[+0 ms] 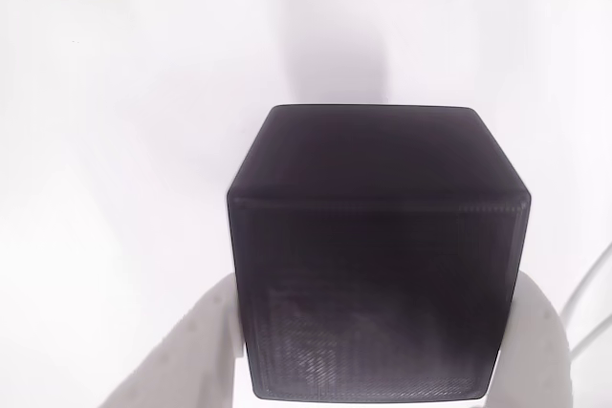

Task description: Stack 3 Blocks on the chosen place.

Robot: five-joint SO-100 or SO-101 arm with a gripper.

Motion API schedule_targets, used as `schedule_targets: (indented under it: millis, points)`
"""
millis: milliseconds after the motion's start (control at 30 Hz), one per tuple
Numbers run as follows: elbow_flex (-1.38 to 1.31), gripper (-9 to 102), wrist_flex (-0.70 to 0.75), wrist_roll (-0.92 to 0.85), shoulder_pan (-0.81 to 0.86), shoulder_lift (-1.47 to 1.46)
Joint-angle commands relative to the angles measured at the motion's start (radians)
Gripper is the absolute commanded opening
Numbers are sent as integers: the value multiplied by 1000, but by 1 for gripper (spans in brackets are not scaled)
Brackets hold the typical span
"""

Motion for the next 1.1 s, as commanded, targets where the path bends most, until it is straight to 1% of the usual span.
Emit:
schedule_targets:
  millis: [0,167,367,833,1067]
  points:
    - [55,22,8,-18,-43,229]
    - [91,22,9,-5,-192,405]
    - [92,22,9,6,-319,408]
    - [-17,22,9,12,-377,163]
    - [-28,22,9,15,-405,124]
